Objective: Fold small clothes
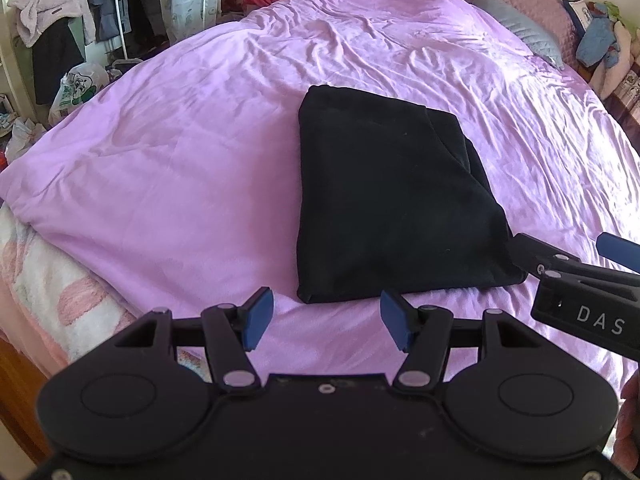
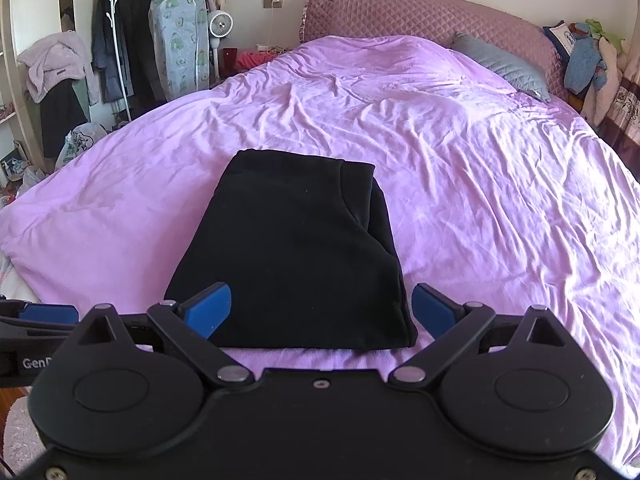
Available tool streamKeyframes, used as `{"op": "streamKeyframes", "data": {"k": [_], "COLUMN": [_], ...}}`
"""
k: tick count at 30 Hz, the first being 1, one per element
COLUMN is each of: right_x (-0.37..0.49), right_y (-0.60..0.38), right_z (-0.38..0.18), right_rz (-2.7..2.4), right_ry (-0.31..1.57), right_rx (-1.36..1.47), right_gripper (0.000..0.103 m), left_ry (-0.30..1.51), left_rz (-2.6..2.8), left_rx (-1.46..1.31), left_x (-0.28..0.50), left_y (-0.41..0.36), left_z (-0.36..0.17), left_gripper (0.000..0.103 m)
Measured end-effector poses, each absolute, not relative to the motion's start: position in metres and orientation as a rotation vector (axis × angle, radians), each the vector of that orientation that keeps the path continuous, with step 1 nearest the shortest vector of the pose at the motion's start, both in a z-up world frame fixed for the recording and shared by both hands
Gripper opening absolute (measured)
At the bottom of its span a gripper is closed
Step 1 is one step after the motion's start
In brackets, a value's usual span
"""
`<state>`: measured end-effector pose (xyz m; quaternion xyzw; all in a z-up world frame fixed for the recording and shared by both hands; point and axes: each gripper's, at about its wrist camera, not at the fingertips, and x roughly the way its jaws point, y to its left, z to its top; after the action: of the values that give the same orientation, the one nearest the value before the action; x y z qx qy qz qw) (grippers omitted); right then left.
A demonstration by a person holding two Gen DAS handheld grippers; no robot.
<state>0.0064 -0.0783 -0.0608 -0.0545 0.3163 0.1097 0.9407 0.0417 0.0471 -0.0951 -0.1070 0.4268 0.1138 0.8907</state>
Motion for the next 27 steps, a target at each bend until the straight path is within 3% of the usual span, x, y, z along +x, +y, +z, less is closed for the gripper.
{"op": "streamKeyframes", "data": {"k": [27], "right_x": [0.0047], "right_y": [-0.0811], "right_z": [-0.065], "right_rz": [0.226], "right_ry": [0.66], "right_rx": [-0.117], "right_gripper": [0.098], "left_ry": [0.911], "left_rz": [0.24], "left_rx": [-0.189], "left_x": [0.0463], "left_y": [0.0431], "left_z": [-0.098], "left_gripper": [0.063]}}
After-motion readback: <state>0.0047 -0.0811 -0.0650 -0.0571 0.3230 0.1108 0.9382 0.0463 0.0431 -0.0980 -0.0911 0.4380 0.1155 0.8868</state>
